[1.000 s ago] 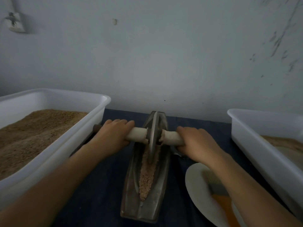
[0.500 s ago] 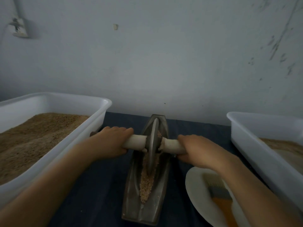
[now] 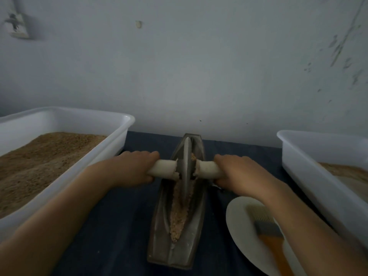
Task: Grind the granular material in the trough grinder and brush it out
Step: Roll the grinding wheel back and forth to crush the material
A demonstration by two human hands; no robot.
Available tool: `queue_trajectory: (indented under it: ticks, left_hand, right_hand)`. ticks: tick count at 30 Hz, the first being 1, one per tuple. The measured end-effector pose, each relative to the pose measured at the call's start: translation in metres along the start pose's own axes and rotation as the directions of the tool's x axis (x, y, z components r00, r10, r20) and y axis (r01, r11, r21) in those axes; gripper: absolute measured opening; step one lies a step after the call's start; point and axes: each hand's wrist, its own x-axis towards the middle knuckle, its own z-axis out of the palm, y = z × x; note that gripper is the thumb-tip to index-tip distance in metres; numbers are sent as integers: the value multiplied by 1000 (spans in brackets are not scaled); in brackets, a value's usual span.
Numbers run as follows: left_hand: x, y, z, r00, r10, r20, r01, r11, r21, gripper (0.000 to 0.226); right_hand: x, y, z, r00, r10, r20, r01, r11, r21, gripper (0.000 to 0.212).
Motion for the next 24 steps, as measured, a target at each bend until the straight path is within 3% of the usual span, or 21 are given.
queue_trajectory:
  ticks: [2,5,7,9,13,17,21,24]
  left_hand:
    - [12,-2,12,974,-10,-228,34,994,102,32]
    - [26,1,29,868,3,-496,97,980,175,35]
    - [30,4,35,826,5,-563,117,977,181,35]
    - [30,2,35,830,24,-557,88,981,174,35]
    - [20,-3,27,902,29,-432,42,987,152,37]
    - [1,2,5,994,43,-104,-34,996,86,36]
    - [-21,5,-15,977,82,198,-81,997,-13,34]
    - [-25,7,-21,963,85,255,-88,996,0,31]
  right_hand:
    - [9,5,14,987,19,-158,-23,999,-24,23]
    - [14,10,26,961,55,-271,-67,997,-36,23]
    - [14,11,30,956,53,-287,-66,997,-36,23]
    - [13,11,28,961,40,-273,-53,998,-42,23]
    - [8,7,15,991,13,-136,-17,999,-31,24]
    - [-6,-2,-7,986,-6,168,-9,996,88,25]
    - [-25,-9,-32,926,-90,366,31,986,164,22]
    - [-33,-13,-42,904,-110,413,40,984,174,22]
